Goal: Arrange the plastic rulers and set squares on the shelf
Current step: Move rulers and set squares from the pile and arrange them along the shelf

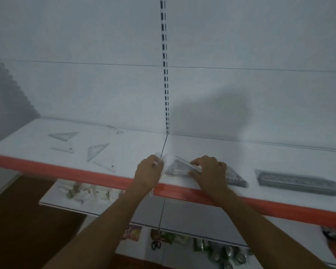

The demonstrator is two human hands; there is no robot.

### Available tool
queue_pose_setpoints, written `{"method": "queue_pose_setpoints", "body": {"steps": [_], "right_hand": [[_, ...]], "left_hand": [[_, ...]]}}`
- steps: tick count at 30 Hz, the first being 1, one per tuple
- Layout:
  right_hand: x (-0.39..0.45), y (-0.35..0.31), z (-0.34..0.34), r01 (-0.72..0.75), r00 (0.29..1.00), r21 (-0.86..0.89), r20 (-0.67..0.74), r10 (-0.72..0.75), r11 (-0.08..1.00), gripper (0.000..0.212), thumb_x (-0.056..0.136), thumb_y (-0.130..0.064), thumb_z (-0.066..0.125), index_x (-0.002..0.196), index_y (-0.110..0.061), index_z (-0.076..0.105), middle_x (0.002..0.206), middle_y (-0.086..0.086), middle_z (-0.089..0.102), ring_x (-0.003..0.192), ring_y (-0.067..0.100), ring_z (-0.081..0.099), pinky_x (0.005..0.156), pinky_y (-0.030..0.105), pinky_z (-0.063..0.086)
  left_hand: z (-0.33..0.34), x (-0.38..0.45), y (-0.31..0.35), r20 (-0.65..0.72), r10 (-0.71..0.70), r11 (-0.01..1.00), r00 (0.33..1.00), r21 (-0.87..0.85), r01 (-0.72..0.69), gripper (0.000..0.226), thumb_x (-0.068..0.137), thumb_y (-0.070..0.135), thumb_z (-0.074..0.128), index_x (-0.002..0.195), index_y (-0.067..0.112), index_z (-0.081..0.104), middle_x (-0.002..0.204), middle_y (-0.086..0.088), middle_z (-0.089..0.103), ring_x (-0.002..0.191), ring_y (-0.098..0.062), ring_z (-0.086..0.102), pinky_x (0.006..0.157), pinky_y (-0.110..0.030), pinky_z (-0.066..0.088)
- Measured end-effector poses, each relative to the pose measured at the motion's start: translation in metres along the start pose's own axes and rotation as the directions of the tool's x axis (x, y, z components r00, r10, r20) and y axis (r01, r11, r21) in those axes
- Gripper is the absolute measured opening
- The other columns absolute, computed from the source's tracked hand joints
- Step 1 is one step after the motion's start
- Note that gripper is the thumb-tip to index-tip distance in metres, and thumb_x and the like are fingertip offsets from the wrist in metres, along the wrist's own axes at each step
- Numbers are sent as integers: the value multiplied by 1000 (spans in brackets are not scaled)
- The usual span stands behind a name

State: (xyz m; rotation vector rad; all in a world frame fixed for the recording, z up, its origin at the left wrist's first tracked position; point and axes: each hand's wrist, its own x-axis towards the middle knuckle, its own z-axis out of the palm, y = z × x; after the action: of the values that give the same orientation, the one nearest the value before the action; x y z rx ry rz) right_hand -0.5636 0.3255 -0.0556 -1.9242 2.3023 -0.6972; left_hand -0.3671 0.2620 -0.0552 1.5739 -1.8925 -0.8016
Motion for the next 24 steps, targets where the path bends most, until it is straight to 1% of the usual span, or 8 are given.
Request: {"method": "queue_pose_setpoints", "body": {"steps": [3,5,8,11,15,18,21,24], "right_hand": [[4,-1,0,-21,999,-22,29,22,1000,30,85,-48,59,112,-35,62,114,-11,57,112,13,45,90,35,21],[7,-1,-1,-20,999,-37,43,22,999,30,85,-49,60,112,-36,61,114,-12,57,112,12,44,89,35,20],[10,0,-2,-23,997,-43,70,26,999,31,85,-50,60,113,-36,62,114,-13,57,113,11,44,88,34,19],[9,-1,0,-31,997,-35,75,34,999,30,86,-49,58,113,-36,62,113,-14,58,113,11,44,88,34,19],[6,-3,1,-19,996,-42,89,23,999,28,86,-48,58,111,-36,63,110,-14,59,111,11,45,85,34,19],[6,-5,2,-25,994,-54,104,30,998,30,86,-46,58,113,-36,63,110,-13,60,110,12,46,85,34,19],[5,-5,3,-27,994,-55,106,33,998,31,86,-45,58,115,-35,62,111,-12,61,109,12,47,87,34,21],[5,-4,3,-27,994,-22,105,29,999,35,84,-48,59,116,-36,60,110,-13,61,109,11,47,85,33,20]], "left_hand": [[1,-2,5,64,-27,999,998,26,26,23,93,32,53,96,10,62,96,-10,66,88,-27,60,76,-30,46],[2,-1,5,92,-15,1000,996,29,12,19,91,31,55,92,13,61,93,-7,65,87,-24,60,76,-30,46],[2,3,3,121,1,997,993,72,-10,12,88,31,58,83,20,56,88,-5,65,83,-24,60,74,-30,46],[3,4,0,128,15,997,992,70,-24,11,86,29,60,78,24,54,86,-5,64,82,-24,61,71,-29,45],[1,3,-2,118,54,997,991,45,-60,12,86,30,63,79,25,54,82,0,61,76,-17,57,68,-24,41],[1,3,-4,126,47,998,991,40,-53,13,86,32,64,81,24,55,82,0,62,76,-18,58,68,-25,42],[1,3,-3,121,59,996,991,58,-66,14,86,33,65,87,21,58,87,0,63,81,-19,60,69,-26,44],[-3,3,0,78,83,993,993,76,-89,25,87,32,64,106,17,58,99,1,61,84,-15,58,74,-27,46]]}}
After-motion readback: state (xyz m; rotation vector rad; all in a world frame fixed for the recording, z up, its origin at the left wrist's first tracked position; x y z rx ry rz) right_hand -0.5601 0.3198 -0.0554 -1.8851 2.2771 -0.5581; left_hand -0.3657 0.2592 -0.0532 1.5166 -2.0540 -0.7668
